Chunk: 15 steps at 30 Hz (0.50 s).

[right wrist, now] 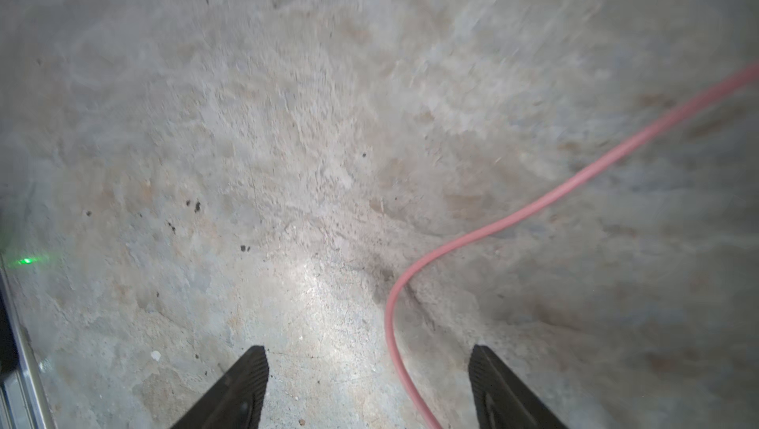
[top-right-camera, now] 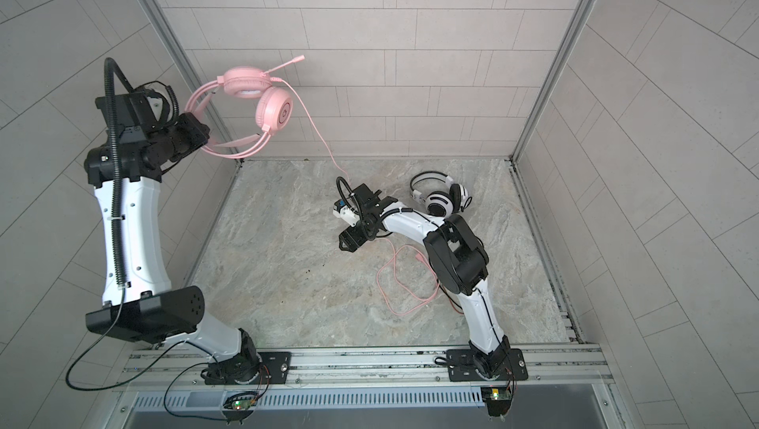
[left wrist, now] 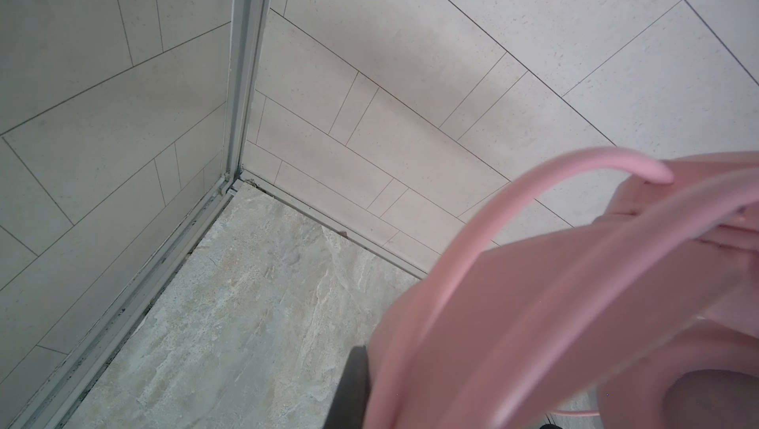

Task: Wrap the headphones

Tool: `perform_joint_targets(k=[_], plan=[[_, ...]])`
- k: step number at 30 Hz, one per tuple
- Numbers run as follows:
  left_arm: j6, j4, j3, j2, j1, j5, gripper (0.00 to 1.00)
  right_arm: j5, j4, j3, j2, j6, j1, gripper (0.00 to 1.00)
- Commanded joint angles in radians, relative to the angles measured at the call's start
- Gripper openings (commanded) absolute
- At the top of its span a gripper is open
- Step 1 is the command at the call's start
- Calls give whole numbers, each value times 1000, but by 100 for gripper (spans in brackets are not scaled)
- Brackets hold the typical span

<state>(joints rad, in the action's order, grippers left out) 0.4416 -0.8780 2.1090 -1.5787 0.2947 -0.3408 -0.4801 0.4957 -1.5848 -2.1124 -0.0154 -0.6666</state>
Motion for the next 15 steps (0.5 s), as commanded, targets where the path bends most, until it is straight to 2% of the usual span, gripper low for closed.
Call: perform_joint_targets(k=[1, 3, 5, 8, 12, 15], plan=[[34, 60, 8, 7, 6, -35, 0, 27, 76, 24, -14, -55, -3, 77], [33, 62, 9, 5, 8, -37, 0, 58, 75, 50, -10, -57, -4, 73], [34, 66, 6, 5, 7, -35, 0, 75, 86, 63, -9, -58, -4, 63], [37, 79, -21, 6, 7, -41, 0, 61, 77, 89, -1, -48, -8, 33], [40, 122, -115, 34, 7, -40, 0, 60, 47, 140, 46, -20, -11, 6], [44, 150, -175, 54, 7, -33, 0, 75, 29, 189, 110, 0, -13, 0]])
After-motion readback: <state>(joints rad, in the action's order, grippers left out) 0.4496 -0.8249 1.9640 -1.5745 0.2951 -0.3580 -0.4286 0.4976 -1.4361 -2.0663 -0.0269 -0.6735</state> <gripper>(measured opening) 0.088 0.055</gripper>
